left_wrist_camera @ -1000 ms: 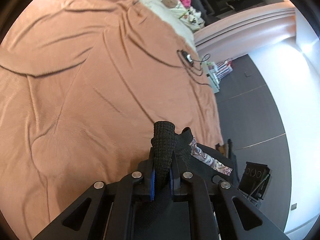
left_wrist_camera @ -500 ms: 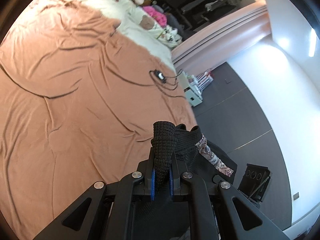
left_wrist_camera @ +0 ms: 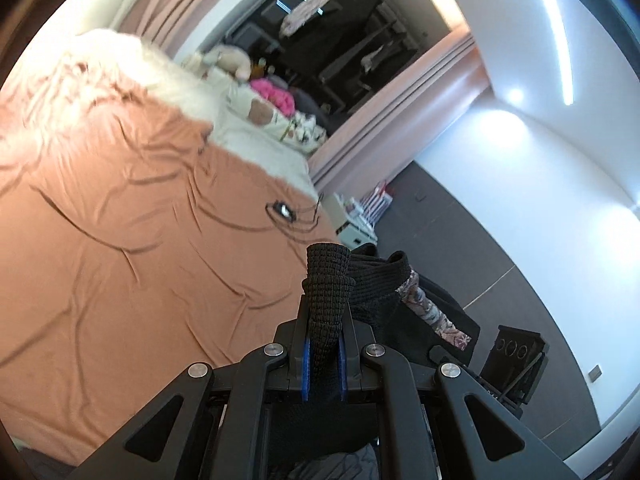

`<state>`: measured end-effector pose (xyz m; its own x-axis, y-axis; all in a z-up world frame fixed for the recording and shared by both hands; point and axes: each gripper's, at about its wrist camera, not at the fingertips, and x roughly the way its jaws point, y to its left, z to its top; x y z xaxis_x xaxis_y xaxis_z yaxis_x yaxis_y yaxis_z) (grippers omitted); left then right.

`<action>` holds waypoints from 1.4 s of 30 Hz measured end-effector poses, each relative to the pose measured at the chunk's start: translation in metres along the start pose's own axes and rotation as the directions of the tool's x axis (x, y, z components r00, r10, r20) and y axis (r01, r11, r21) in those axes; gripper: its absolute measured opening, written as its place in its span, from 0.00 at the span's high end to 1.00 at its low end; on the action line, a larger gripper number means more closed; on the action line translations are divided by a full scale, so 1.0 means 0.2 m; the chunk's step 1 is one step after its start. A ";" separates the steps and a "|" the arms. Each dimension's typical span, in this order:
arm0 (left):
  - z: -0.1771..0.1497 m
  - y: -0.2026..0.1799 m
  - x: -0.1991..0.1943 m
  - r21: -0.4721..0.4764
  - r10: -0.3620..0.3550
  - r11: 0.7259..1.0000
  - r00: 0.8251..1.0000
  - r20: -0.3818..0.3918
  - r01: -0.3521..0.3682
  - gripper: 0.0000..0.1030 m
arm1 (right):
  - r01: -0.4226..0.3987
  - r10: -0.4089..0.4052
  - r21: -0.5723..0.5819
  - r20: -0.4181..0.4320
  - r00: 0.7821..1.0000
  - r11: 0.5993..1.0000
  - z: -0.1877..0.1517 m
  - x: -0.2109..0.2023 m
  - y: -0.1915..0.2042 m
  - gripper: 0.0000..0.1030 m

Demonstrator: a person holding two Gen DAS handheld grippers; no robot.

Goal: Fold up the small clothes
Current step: 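Lift the folded shirt with both grippers and carry it toward the headboard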

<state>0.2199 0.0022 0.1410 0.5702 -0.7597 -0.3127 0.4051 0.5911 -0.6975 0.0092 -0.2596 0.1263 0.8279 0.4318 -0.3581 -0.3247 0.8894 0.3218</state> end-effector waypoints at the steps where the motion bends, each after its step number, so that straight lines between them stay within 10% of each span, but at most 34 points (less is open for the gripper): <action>1: 0.01 -0.01 -0.06 0.004 -0.001 1.000 1.000 0.016 0.001 0.91 | -0.009 0.009 -0.015 0.005 1.000 1.000 0.00 -0.01 0.05 0.89; 13: 0.18 0.12 -0.65 -0.018 0.040 0.999 0.980 0.195 -0.037 0.91 | -0.123 0.123 -0.180 -0.015 0.992 0.976 0.06 0.06 0.47 0.89; 42: 0.63 1.23 -1.52 -0.183 0.328 0.943 0.865 0.380 -0.277 0.91 | -0.340 0.294 -0.287 -0.192 0.936 0.896 0.36 1.30 0.82 0.89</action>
<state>0.2359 0.4116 0.1459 0.8975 -0.3603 -0.2544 0.0930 0.7183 -0.6895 0.2044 -0.0125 0.1483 0.5920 0.6946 -0.4088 -0.7033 0.6929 0.1588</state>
